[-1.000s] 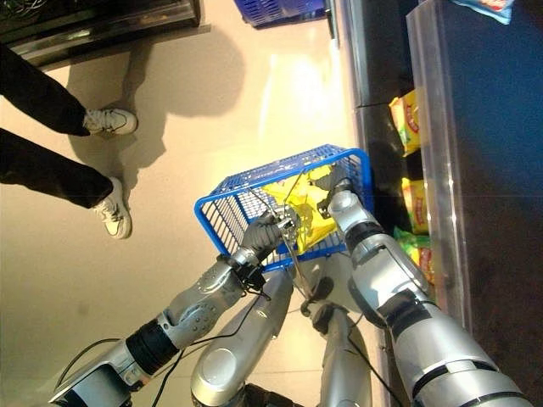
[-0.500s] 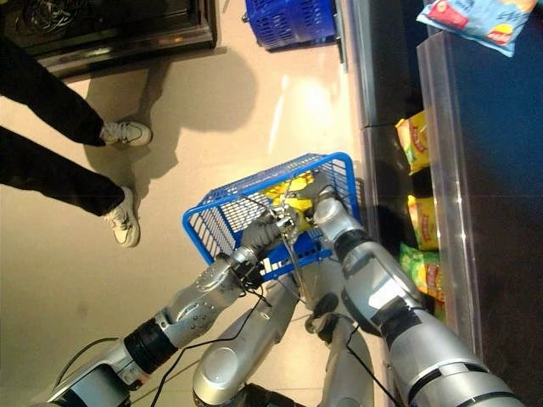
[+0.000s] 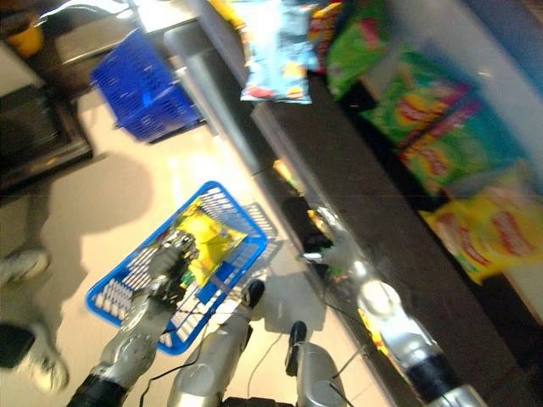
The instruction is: Pick up the snacks into the basket
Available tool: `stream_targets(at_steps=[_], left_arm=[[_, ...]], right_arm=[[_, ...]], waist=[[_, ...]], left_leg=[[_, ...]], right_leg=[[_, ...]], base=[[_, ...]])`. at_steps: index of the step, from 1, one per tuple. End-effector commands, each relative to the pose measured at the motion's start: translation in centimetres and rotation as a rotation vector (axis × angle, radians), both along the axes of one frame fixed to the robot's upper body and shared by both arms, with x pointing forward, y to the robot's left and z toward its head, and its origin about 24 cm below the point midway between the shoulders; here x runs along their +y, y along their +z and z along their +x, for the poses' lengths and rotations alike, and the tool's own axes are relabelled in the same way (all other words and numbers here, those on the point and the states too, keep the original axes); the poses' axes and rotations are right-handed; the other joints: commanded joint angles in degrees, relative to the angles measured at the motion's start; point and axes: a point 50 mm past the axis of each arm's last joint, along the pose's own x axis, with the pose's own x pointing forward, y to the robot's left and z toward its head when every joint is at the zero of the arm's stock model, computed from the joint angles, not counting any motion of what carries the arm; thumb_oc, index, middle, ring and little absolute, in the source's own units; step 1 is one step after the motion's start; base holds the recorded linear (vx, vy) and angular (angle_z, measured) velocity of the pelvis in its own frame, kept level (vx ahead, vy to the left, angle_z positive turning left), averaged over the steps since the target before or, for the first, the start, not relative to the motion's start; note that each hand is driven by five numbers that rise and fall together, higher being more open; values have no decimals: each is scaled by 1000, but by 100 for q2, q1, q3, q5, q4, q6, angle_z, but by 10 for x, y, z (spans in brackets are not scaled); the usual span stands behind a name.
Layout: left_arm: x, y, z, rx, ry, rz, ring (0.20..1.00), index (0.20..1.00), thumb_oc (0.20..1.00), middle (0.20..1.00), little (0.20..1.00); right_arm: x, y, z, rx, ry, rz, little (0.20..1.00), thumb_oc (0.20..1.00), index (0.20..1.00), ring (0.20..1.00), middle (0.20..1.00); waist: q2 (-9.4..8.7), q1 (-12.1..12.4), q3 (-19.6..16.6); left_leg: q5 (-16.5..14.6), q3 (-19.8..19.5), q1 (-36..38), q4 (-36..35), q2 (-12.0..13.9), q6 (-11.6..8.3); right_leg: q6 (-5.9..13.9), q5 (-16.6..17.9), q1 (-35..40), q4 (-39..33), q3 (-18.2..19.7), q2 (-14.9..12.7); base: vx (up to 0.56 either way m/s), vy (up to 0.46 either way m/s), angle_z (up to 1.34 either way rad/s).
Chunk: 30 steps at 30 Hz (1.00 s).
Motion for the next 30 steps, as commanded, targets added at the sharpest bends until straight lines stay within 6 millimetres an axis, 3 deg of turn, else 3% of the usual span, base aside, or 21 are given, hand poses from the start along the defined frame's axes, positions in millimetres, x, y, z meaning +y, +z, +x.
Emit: stream_targets(at_steps=[1, 5, 7, 8, 9, 11, 12, 14, 15, 16, 18, 20, 21, 22, 24, 25, 26, 27, 29, 30], left_arm=[[-14, 71, 16, -434, -62, -42, 200, 200, 200, 200, 200], [2, 65, 13, -410, 25, -38, 200, 200, 200, 200, 200], [20, 59, 9, -385, 123, 10, 200, 200, 200, 200, 200], [20, 59, 9, -385, 123, 10, 200, 200, 200, 200, 200], [25, 48, 7, -337, 163, 9, 200, 200, 200, 200, 200], [27, 41, 6, -308, 171, 22, 200, 200, 200, 200, 200], [34, 22, 0, -217, 218, 40, 200, 200, 200, 200, 200], [39, 13, -4, -177, 237, 66, 200, 200, 200, 200, 200], [46, -9, -13, -66, 271, 111, 200, 200, 200, 200, 200], [46, -9, -13, -67, 271, 111, 200, 200, 200, 200, 200], [54, -45, -28, 118, 280, 217, 200, 200, 200, 200, 200], [56, -65, -36, 231, 258, 302, 200, 200, 200, 200, 200], [56, -65, -36, 229, 259, 302, 200, 200, 200, 200, 200], [60, -88, -47, 362, 246, 348, 200, 200, 200, 200, 200], [61, -101, -57, 437, 271, 343, 200, 200, 200, 200, 200], [62, -112, -65, 501, 270, 356, 200, 200, 200, 200, 200], [62, -112, -65, 501, 270, 356, 200, 200, 200, 200, 200], [59, -126, -76, 587, 258, 357, 200, 200, 200, 200, 200], [56, -132, -79, 626, 257, 347, 200, 200, 200, 200, 200], [47, -144, -90, 698, 234, 327, 200, 200, 200, 200, 200]], right_arm=[[-5, 12, 1, -3, 100, 125, 1000, 1000, 1000, 1000, 1000], [-15, 11, 3, 7, 29, 276, 1000, 1000, 1000, 1000, 1000], [-19, 17, 13, -39, -41, 436, 1000, 1000, 1000, 1000, 1000], [-19, 17, 13, -39, -41, 436, 1000, 1000, 1000, 1000, 1000], [-26, 19, 13, -83, -110, 561, 1000, 1000, 1000, 1000, 1000], [-29, 18, 14, -104, -164, 634, 1000, 1000, 1000, 1000, 1000], [-31, 10, 15, -127, -263, 805, 1000, 1000, 1000, 1000, 1000], [-33, 5, 14, -128, -312, 831, 1000, 1000, 1000, 1000, 1000], [-46, -8, 13, -152, -491, 898, 1000, 1000, 1000, 1000, 1000], [-46, -8, 13, -153, -491, 898, 1000, 1000, 1000, 1000, 1000], [-66, -39, 5, -111, -762, 923, 1000, 1000, 1000, 1000, 1000], [-81, -56, -5, -75, -921, 888, 1000, 1000, 1000, 1000, 1000], [-81, -55, -4, -76, -921, 888, 1000, 1000, 1000, 1000, 1000], [-94, -80, -22, 8, -1080, 843, 1000, 1000, 1000, 1000, 1000], [-98, -92, -30, 60, -1144, 807, 1000, 1000, 1000, 1000, 1000], [-104, -100, -36, 104, -1185, 731, 1000, 1000, 1000, 1000, 1000], [-104, -100, -36, 104, -1185, 731, 1000, 1000, 1000, 1000, 1000], [-110, -108, -45, 138, -1238, 699, 1000, 1000, 1000, 1000, 1000], [-114, -112, -48, 163, -1259, 671, 1000, 1000, 1000, 1000, 1000], [-117, -121, -57, 227, -1281, 624, 1000, 1000, 1000, 1000, 1000]], waist=[[278, -270, -756], [218, -379, -769], [326, -327, -728], [326, -327, -731], [425, -345, -838], [438, -330, -896], [498, -324, -1058], [506, -270, -1129], [549, -231, -1277], [554, -214, -1288], [618, -288, -1451], [653, -386, -1509], [667, -365, -1517], [691, -570, -1496], [717, -599, -1454], [744, -604, -1419], [751, -601, -1423], [849, -686, -1358], [893, -746, -1322], [912, -809, -1289]], left_leg=[[-672, -130, 447, -300, -75, -54], [-679, 287, 530, -410, 41, -22], [-629, 694, 560, -455, 337, -64], [-628, 693, 557, -455, 336, -64], [-604, 870, 603, -519, 469, -66], [-603, 977, 643, -559, 512, -42], [-639, 1221, 683, -595, 636, -24], [-640, 1344, 715, -633, 675, -21], [-619, 1518, 719, -659, 738, -30], [-602, 1533, 695, -660, 751, -32], [-577, 1672, 690, -668, 835, -73], [-593, 1668, 596, -553, 890, -118], [-571, 1685, 566, -549, 915, -124], [-465, 1594, 468, -434, 1095, -200], [-309, 1572, 449, -427, 1280, -306], [-164, 1582, 410, -471, 1446, -410], [-160, 1582, 404, -474, 1455, -413], [216, 1529, 324, -634, 1746, -609], [328, 1483, 308, -731, 1833, -674], [371, 1455, 330, -908, 1878, -717]], right_leg=[[451, 1202, -384, -580, 361, 34], [505, 1491, -517, -614, 640, 107], [495, 1329, -587, -342, -54, 44], [495, 1330, -590, -343, -54, 44], [379, 1037, -421, -103, -358, 12], [350, 932, -369, 25, -343, 25], [308, 749, -146, 80, -353, -77], [310, 739, -3, 48, -355, -169], [350, 815, 230, -34, -288, -373], [346, 848, 207, -56, -273, -359], [455, 953, 416, -151, 182, -484], [498, 925, 511, -202, 672, -463], [493, 966, 480, -222, 692, -441], [405, 462, 501, -207, 1303, 8], [204, 132, 480, -224, 1185, 177], [147, 24, 489, -298, 1046, 273], [144, 33, 482, -302, 1048, 281], [-3, -101, 446, -286, 1053, 584], [-69, -123, 405, -239, 995, 702], [-123, -136, 446, -271, 891, 808]], base=[[-13, 142, -104], [-87, 74, -85], [-100, 39, -147], [-67, 40, -176], [-55, 25, -117], [-50, 13, -29], [-32, -4, -27], [-45, -58, -62], [-55, -98, -89], [-89, -141, -105], [-98, -169, -61], [-83, -174, -61], [-73, -281, -47], [-70, -273, -47], [-106, -399, -28], [-109, -311, -1], [-205, -464, 0], [-171, -423, -3], [-149, -396, 0], [-80, -241, 26]])
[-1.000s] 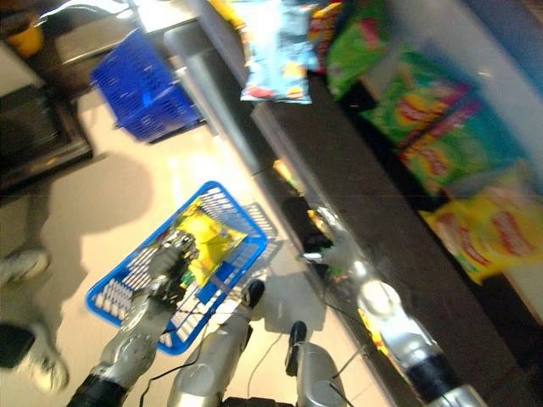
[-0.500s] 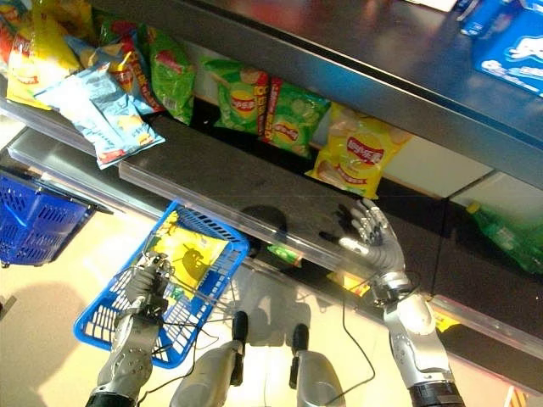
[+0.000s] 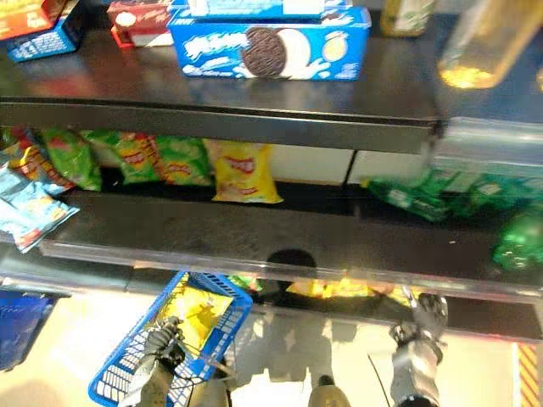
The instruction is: Pick up the snacks into the basket
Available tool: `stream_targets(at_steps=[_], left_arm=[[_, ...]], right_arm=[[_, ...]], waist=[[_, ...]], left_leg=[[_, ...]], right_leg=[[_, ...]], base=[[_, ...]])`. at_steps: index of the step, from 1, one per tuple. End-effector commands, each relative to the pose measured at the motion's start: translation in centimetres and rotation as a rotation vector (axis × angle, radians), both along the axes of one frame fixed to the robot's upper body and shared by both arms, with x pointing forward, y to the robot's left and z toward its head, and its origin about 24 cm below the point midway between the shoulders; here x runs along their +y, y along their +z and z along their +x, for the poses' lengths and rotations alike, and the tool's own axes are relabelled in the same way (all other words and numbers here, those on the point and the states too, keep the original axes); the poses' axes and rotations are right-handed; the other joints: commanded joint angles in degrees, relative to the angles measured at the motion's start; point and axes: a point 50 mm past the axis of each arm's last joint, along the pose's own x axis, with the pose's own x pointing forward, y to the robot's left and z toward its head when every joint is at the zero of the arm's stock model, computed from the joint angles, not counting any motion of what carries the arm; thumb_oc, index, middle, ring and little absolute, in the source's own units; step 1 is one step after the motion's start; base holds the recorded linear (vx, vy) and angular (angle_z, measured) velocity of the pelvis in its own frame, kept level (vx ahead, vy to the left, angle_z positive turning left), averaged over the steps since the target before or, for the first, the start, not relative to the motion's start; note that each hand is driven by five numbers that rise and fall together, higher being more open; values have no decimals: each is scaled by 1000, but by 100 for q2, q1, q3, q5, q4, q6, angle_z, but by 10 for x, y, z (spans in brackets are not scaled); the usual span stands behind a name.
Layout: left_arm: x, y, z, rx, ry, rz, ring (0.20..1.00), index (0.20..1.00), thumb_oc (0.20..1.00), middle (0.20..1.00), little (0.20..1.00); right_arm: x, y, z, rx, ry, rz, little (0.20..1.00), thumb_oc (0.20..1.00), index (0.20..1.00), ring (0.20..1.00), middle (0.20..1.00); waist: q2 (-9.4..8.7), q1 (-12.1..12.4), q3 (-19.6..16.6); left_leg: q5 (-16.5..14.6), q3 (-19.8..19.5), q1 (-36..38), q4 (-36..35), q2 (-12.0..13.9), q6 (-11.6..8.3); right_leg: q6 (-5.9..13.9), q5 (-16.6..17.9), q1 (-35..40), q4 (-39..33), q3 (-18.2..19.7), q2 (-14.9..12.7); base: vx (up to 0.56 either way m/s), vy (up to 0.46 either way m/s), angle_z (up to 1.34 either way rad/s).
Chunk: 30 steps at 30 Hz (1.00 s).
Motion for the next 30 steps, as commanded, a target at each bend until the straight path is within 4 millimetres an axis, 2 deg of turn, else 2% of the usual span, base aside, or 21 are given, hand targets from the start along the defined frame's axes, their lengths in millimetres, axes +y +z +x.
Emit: stream_targets(at_steps=[1, 2, 4, 6, 7, 8, 9, 10, 12, 13, 14, 17, 19, 20, 21, 24, 25, 30], left_arm=[[16, 1, -7, 20, -16, 72, 200, 200, 200, 200, 200], [10, -5, -14, 60, -29, 62, 200, 200, 200, 200, 200], [6, -8, -15, 72, -18, 37, 200, 200, 200, 200, 200], [6, -10, -18, 75, -2, 18, 200, 200, 200, 200, 200], [6, -10, -18, 75, -1, 18, 200, 200, 200, 200, 200], [5, -14, -27, 97, 12, -3, 200, 200, 200, 200, 200], [5, -14, -27, 98, 11, -3, 200, 200, 200, 200, 200], [4, -18, -35, 132, 14, -10, 200, 200, 200, 200, 200], [4, -20, -39, 148, 7, -8, 200, 200, 200, 200, 200], [7, -21, -41, 175, -24, 20, 200, 200, 200, 200, 200], [7, -21, -41, 175, -24, 21, 200, 200, 200, 200, 200], [12, -22, -39, 226, -128, 70, 200, 200, 200, 200, 200], [12, -22, -39, 247, -204, 101, 200, 200, 200, 200, 200], [12, -22, -39, 246, -204, 101, 200, 200, 200, 200, 200], [13, -24, -42, 290, -283, 124, 200, 200, 200, 200, 200], [12, -27, -47, 333, -336, 136, 200, 200, 200, 200, 200], [12, -29, -51, 360, -359, 139, 200, 200, 200, 200, 200], [10, -30, -52, 374, -388, 136, 200, 200, 200, 200, 200]], right_arm=[[-7, 16, 14, -63, -2, -57, 1000, 1000, 1000, 1000, 1000], [-13, 13, 8, -8, 5, -82, 1000, 1000, 1000, 1000, 1000], [-18, 16, 9, -5, 11, -101, 1000, 1000, 1000, 1000, 1000], [-17, 21, 14, -42, 29, -101, 1000, 1000, 1000, 1000, 1000], [-17, 21, 14, -42, 30, -101, 1000, 1000, 1000, 1000, 1000], [-20, 25, 15, -65, 31, -104, 1000, 1000, 1000, 1000, 1000], [-20, 25, 15, -64, 31, -103, 1000, 1000, 1000, 1000, 1000], [-25, 24, 12, -48, 12, -114, 1000, 1000, 1000, 1000, 1000], [-27, 20, 7, -8, 10, -121, 1000, 1000, 1000, 1000, 1000], [-27, 7, -6, 91, 11, -116, 1000, 1000, 1000, 1000, 1000], [-27, 7, -6, 91, 12, -116, 1000, 1000, 1000, 1000, 1000], [-16, -34, -42, 370, 66, 15, 1000, 1000, 1000, 1000, 1000], [-5, -49, -55, 510, 172, 60, 1000, 1000, 1000, 1000, 1000], [-6, -49, -55, 510, 173, 60, 1000, 1000, 1000, 1000, 1000], [1, -58, -68, 644, 273, 69, 1000, 1000, 1000, 1000, 1000], [5, -63, -77, 694, 294, 91, 1000, 1000, 1000, 1000, 1000], [13, -68, -82, 732, 328, 112, 1000, 1000, 1000, 1000, 1000], [25, -71, -76, 748, 436, 115, 1000, 1000, 1000, 1000, 1000]], waist=[[-90, 20, 87], [-119, -20, 120], [-157, 10, 144], [-239, -7, 117], [-232, -5, 105], [-227, -11, -2], [-224, -4, 1], [-165, -20, -130], [-122, -40, -188], [-87, -151, -228], [-87, -160, -230], [-109, -109, -350], [-141, -30, -356], [-143, -32, -349], [-185, 22, -345], [-209, 40, -403], [-240, 70, -440], [-288, 123, -489]], left_leg=[[-291, -211, -267, -360, -647, 291], [-351, -406, -198, -427, -767, 314], [-504, -758, -225, -117, -1015, 316], [-1057, -1056, -89, 447, -1568, 434], [-1057, -1055, -125, 474, -1562, 435], [-1365, -1116, 49, 602, -1899, 507], [-1392, -1109, 52, 627, -1900, 515], [-1704, -1228, 317, 638, -2208, 646], [-1685, -1219, 401, 456, -2207, 686], [-1462, -912, 457, 16, -1917, 632], [-1445, -920, 465, -10, -1915, 629], [-1308, -999, 508, -291, -1886, 600], [-1282, -1051, 559, -382, -1877, 628], [-1279, -1050, 571, -393, -1876, 629], [-1239, -1122, 651, -523, -1880, 644], [-1223, -1113, 764, -631, -1857, 659], [-1234, -1158, 853, -661, -1859, 682], [-1267, -1180, 943, -696, -1895, 721]], right_leg=[[183, 202, 307, -604, 105, 104], [126, 265, 355, -652, 91, 104], [74, 502, 278, -772, 124, 99], [64, 655, 222, -892, 207, 61], [67, 681, 205, -909, 210, 67], [78, 785, 158, -1011, 287, 80], [82, 778, 173, -1017, 294, 79], [109, 831, 111, -1060, 363, 133], [139, 884, 87, -1082, 353, 179], [187, 970, 69, -1224, 196, 171], [184, 979, 73, -1237, 188, 170], [199, 1098, 206, -1661, 76, 72], [173, 1113, 282, -1694, 58, 73], [173, 1113, 291, -1698, 60, 73], [173, 1143, 359, -1768, 50, 78], [176, 1137, 467, -1831, 15, 59], [176, 1126, 560, -1869, -3, 54], [185, 1125, 644, -1907, 5, 33]], base=[[-128, -410, 32], [-122, -252, 25], [-171, -242, 1], [-119, -138, -3], [-87, -88, -29], [-34, -33, -59], [-29, -55, -68], [2, -15, -37], [-31, -6, -17], [-51, 10, -18], [-62, 9, 14], [-6, 5, 6], [10, 2, -4], [16, 18, 8], [6, 14, 9], [60, 18, 3], [87, 18, 11], [44, 16, 8]])
